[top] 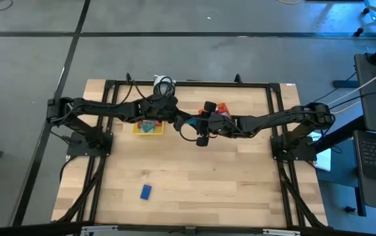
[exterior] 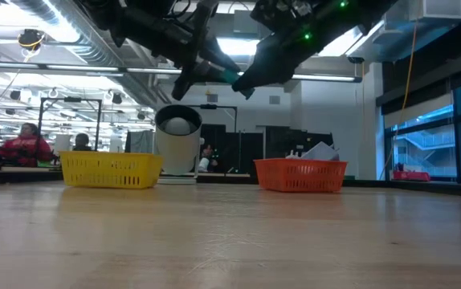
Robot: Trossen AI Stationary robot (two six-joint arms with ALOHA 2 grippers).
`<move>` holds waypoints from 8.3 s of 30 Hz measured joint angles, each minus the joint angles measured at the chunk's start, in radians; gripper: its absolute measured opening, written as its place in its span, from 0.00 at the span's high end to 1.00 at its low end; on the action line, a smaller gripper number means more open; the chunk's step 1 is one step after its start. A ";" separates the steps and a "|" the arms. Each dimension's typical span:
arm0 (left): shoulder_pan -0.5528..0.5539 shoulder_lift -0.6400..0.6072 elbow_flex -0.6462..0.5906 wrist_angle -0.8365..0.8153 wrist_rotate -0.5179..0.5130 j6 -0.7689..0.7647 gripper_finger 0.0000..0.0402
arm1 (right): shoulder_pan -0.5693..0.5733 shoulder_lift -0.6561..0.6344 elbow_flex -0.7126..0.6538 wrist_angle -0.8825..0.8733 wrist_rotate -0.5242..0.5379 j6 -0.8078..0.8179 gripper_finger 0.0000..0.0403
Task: Pick & Place Office items
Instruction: Put the light blue digital timer into the yellow bin, then put the blue digital timer into the yellow bin
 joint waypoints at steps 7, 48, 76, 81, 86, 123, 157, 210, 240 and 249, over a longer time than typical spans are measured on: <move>0.016 0.001 0.000 0.022 0.066 -0.057 0.66 | 0.000 0.000 0.003 0.000 0.000 0.006 0.62; 0.051 0.001 0.000 0.024 0.157 -0.037 0.84 | -0.014 -0.005 0.012 0.020 -0.041 0.025 0.40; 0.143 -0.479 -0.005 -0.834 0.017 0.114 0.85 | -0.006 -0.005 0.019 -0.120 0.142 0.226 0.27; 0.045 -0.567 -0.054 -0.892 -0.135 0.085 0.85 | -0.002 -0.010 0.019 -0.068 0.087 0.486 0.30; -0.058 -0.632 -0.151 -0.794 -0.338 0.175 0.85 | 0.030 -0.058 0.010 0.088 -0.100 0.422 0.36; 0.116 -0.553 -0.419 -0.693 -0.173 0.109 0.68 | 0.056 -0.647 -0.500 0.280 -0.302 0.478 0.42; -0.433 -0.402 0.049 -0.855 -0.125 -0.564 0.43 | 0.074 -0.646 -0.500 0.173 -0.314 0.482 0.42; -0.848 0.331 0.218 -0.892 -0.019 -1.312 0.43 | 0.272 -0.646 -0.500 0.172 -0.305 0.522 0.42; -0.840 0.274 0.214 -1.003 0.067 -1.287 0.42 | 0.297 -0.646 -0.500 0.174 -0.310 0.469 0.42; -0.842 0.277 0.185 -0.973 0.031 -1.309 0.36 | 0.297 -0.646 -0.500 0.174 -0.314 0.469 0.42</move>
